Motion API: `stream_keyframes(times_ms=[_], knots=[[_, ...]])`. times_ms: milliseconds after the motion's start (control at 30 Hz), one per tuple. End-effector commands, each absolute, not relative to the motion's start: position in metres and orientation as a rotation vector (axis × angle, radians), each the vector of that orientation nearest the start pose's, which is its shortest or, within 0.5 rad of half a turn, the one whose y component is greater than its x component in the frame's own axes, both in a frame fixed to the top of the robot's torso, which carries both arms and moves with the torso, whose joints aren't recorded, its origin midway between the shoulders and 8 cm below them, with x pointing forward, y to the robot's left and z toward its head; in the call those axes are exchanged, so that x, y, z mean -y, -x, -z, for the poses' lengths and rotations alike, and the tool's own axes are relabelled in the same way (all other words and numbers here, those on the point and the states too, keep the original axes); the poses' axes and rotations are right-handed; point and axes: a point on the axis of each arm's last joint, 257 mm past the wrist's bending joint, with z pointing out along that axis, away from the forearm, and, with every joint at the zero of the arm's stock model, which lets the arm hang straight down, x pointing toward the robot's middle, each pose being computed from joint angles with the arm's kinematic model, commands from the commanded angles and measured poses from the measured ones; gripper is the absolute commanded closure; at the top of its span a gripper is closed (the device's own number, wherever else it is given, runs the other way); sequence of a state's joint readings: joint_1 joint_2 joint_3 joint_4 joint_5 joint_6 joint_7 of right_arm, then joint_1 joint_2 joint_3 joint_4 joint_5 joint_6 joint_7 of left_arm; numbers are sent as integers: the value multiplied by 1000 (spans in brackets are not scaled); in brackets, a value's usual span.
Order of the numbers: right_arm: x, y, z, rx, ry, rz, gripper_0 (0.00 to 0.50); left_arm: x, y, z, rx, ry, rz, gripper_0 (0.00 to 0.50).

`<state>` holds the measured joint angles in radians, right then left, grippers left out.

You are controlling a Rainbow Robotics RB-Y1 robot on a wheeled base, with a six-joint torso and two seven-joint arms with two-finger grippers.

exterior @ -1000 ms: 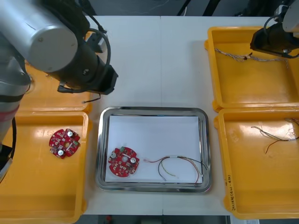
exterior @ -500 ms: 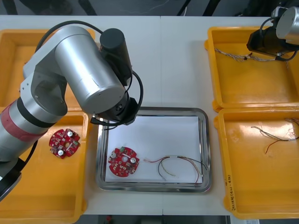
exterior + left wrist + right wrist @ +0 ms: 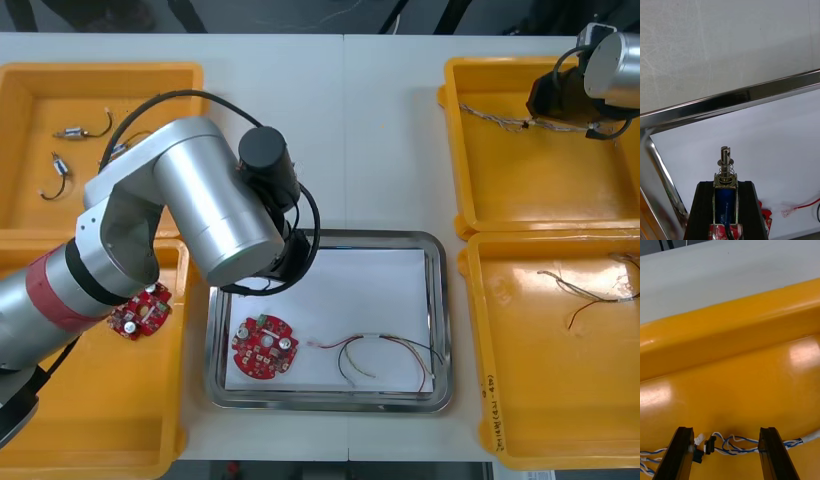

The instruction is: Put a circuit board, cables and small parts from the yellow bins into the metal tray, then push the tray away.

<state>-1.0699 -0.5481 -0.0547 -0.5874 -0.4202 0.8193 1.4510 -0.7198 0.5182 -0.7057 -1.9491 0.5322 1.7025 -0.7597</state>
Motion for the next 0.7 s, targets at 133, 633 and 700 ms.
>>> stream_keyframes(times_ms=[133, 633, 700], knots=[[373, -710, 145, -2196, -302, -22, 0, -105, -438, 257, -2621, -310, -26, 500], [378, -707, 158, -2192, -307, -22, 0, -120, -446, 285, -2603, -326, -48, 500], [379, -706, 161, -2193, -310, -22, 0, -122, -447, 287, -2601, -322, -52, 500]])
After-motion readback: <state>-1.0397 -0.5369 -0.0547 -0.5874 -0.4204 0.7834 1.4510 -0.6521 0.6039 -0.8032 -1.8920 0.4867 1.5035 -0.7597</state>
